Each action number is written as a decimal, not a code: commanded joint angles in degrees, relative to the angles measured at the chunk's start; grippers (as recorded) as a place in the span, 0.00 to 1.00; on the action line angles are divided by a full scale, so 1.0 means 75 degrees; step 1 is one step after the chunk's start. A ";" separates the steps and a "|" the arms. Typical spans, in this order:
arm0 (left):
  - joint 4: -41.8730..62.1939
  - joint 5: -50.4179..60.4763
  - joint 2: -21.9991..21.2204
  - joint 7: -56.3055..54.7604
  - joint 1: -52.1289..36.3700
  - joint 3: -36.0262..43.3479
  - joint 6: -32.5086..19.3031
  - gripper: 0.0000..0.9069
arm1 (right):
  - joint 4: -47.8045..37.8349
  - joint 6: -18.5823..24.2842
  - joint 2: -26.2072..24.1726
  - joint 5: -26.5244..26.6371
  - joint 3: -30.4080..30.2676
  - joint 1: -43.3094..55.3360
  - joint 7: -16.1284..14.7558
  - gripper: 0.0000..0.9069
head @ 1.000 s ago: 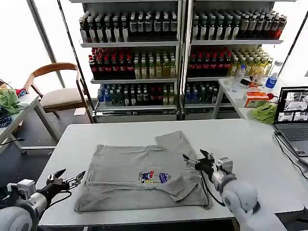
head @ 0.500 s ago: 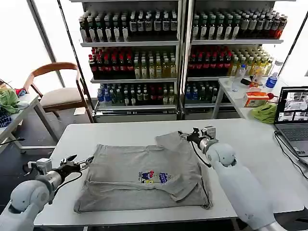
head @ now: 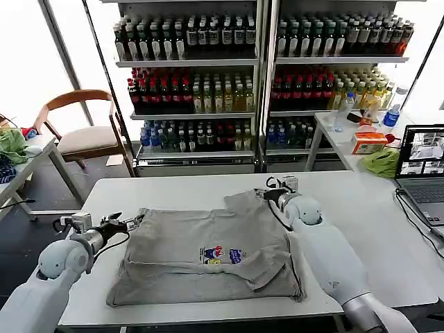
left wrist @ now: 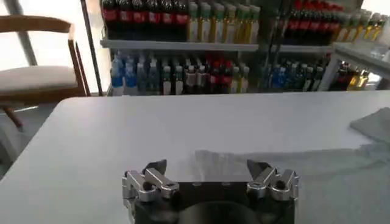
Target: Fold and organize the clothes.
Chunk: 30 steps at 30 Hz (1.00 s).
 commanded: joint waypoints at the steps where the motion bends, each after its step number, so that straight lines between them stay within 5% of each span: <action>1: 0.0456 0.0047 -0.0048 0.0029 -0.0500 0.0346 -0.0027 1.00 | -0.0475 0.0008 0.0202 -0.0139 -0.0069 0.0203 0.0053 0.42; 2: 0.0459 0.0062 -0.0062 0.0034 -0.0507 0.0348 -0.0038 1.00 | -0.0491 0.0008 0.0219 -0.0137 -0.0078 0.0211 0.0068 0.24; 6: 0.0607 0.0098 -0.0128 0.0033 -0.0588 0.0392 -0.0078 1.00 | -0.0694 0.0011 0.0309 -0.0147 -0.0115 0.0318 0.0049 0.00; 23: 0.1169 0.0307 -0.0261 0.0168 -0.0920 0.0749 -0.0159 1.00 | -0.0850 0.0006 0.0380 -0.0017 -0.0397 0.0350 -0.0124 0.00; 27: 0.1329 0.0317 -0.0320 0.0211 -0.1087 0.0903 -0.0182 0.44 | -0.0752 0.0006 0.0366 0.0020 -0.0406 0.0326 -0.0103 0.00; 30: 0.1431 0.0338 -0.0367 0.0212 -0.1174 0.0998 -0.0176 0.40 | -0.0726 0.0007 0.0353 0.0032 -0.0389 0.0325 -0.0086 0.00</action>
